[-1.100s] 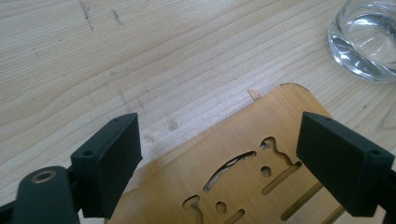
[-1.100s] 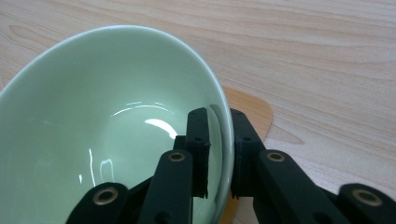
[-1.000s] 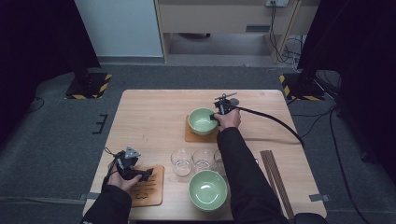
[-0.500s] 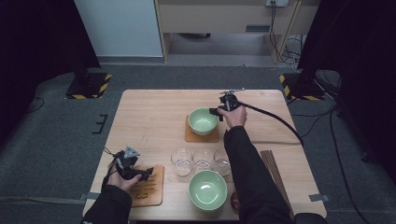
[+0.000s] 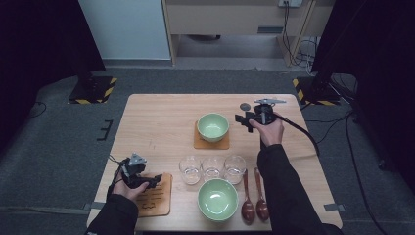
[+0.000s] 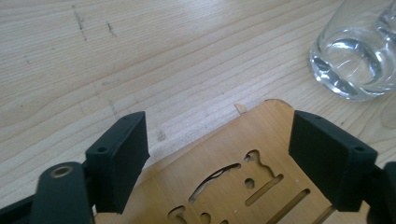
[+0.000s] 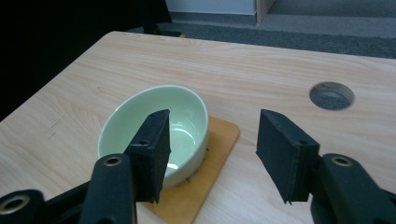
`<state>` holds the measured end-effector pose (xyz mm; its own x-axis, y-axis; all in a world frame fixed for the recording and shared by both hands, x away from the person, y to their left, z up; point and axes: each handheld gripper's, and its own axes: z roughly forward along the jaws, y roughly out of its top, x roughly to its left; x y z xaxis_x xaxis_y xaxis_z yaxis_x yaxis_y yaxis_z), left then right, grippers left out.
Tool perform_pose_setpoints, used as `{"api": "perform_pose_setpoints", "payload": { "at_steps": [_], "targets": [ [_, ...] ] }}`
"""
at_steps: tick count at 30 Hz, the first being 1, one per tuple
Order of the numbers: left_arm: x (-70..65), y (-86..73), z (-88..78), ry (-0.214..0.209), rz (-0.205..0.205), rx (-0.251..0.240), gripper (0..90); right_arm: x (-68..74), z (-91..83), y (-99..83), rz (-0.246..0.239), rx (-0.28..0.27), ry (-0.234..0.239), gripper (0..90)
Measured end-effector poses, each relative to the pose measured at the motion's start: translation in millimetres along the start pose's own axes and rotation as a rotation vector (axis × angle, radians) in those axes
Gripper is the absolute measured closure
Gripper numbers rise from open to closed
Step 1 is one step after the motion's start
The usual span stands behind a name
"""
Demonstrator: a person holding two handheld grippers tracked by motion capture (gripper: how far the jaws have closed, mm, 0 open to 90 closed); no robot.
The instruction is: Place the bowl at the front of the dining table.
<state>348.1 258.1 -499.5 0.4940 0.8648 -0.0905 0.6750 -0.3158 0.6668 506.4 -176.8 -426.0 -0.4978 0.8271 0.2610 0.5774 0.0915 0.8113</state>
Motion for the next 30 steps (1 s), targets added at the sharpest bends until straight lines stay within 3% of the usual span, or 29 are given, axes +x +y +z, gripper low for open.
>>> {"api": "perform_pose_setpoints", "payload": {
  "at_steps": [4,8,11,16,19,25,30],
  "targets": [
    [0.3,-0.3,0.4,-0.011,-0.027,-0.008,19.6,-10.5,-22.1,-13.5,0.01,-0.009,0.014,41.6],
    [1.4,-2.3,2.0,-0.046,-0.078,-0.016,11.0,-19.1,-39.2,-23.8,0.007,-0.009,0.023,39.8],
    [2.2,-3.6,1.4,-0.054,-0.062,-0.018,5.8,-24.0,-49.2,-29.2,0.025,-0.014,0.032,37.5],
    [2.3,-4.3,1.8,-0.052,-0.071,0.009,5.6,-25.8,-61.3,-35.6,0.013,-0.032,0.043,30.6],
    [1.4,-4.8,2.6,-0.054,-0.071,0.04,6.4,-24.5,-69.4,-39.3,0.002,-0.043,0.053,21.3],
    [-1.5,-2.6,0.3,-0.064,-0.065,0.053,4.6,-23.6,-82.5,-51.5,0.004,-0.092,0.091,9.2],
    [-4.9,-2.2,-0.3,-0.067,-0.013,0.088,5.5,-23.9,-94.3,-63.0,0.026,-0.139,0.093,9.0]
  ]
}}
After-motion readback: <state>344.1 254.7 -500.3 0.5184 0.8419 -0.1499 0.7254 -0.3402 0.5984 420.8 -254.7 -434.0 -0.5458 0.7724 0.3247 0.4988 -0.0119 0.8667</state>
